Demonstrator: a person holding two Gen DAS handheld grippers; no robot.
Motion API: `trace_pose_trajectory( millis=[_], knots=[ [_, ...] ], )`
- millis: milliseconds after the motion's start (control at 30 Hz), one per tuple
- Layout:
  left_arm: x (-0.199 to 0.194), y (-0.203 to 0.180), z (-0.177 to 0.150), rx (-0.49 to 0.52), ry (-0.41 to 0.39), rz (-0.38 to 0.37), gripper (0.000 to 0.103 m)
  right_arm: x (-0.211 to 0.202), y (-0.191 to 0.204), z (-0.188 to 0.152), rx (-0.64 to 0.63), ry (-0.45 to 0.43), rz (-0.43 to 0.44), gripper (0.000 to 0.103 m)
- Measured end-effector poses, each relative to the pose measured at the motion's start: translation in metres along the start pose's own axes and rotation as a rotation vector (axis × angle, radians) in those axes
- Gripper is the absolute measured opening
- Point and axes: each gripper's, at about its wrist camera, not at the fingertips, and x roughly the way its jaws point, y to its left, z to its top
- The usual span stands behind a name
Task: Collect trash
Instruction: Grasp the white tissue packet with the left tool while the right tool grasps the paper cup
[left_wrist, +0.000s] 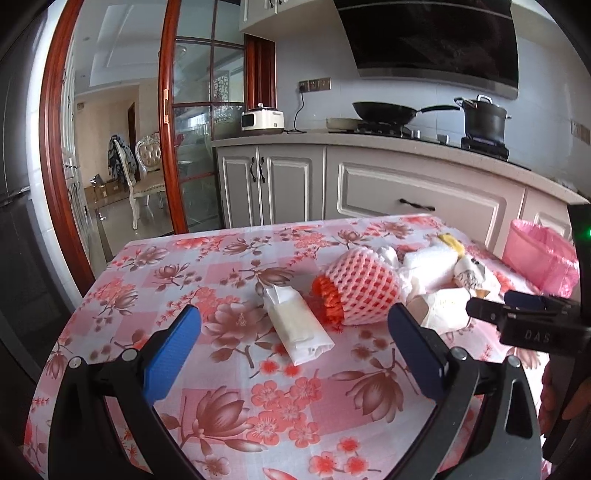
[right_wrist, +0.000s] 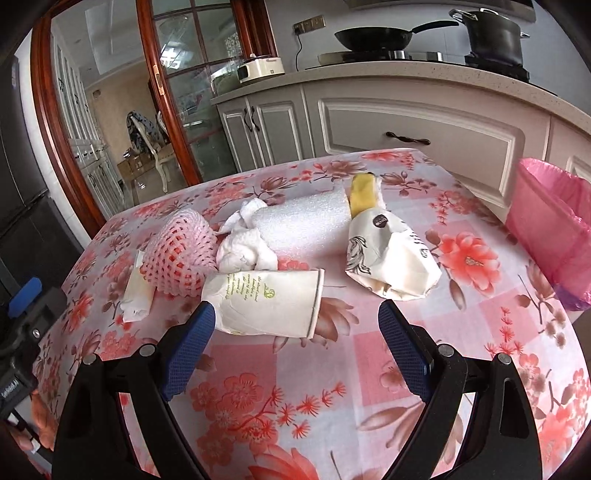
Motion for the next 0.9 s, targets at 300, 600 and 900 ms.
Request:
trace_pose_trajectory(
  millis=[300,600,900],
  knots=[
    [0.015,0.003,-0.005,0.004,0.023,0.013,0.098,0.022,0.003,0.028,-0.035,-0.010,0.080,0.085],
    [0.021,0.003,-0.004,0.019,0.027,0.038,0.098,0.042,0.000,0.038,-0.041,0.037,0.141,0.085],
    [0.022,-0.006,-0.008,0.051,0.036,0.027,0.098,0.036,0.017,0.007,-0.102,0.099,0.195,0.085]
  ],
)
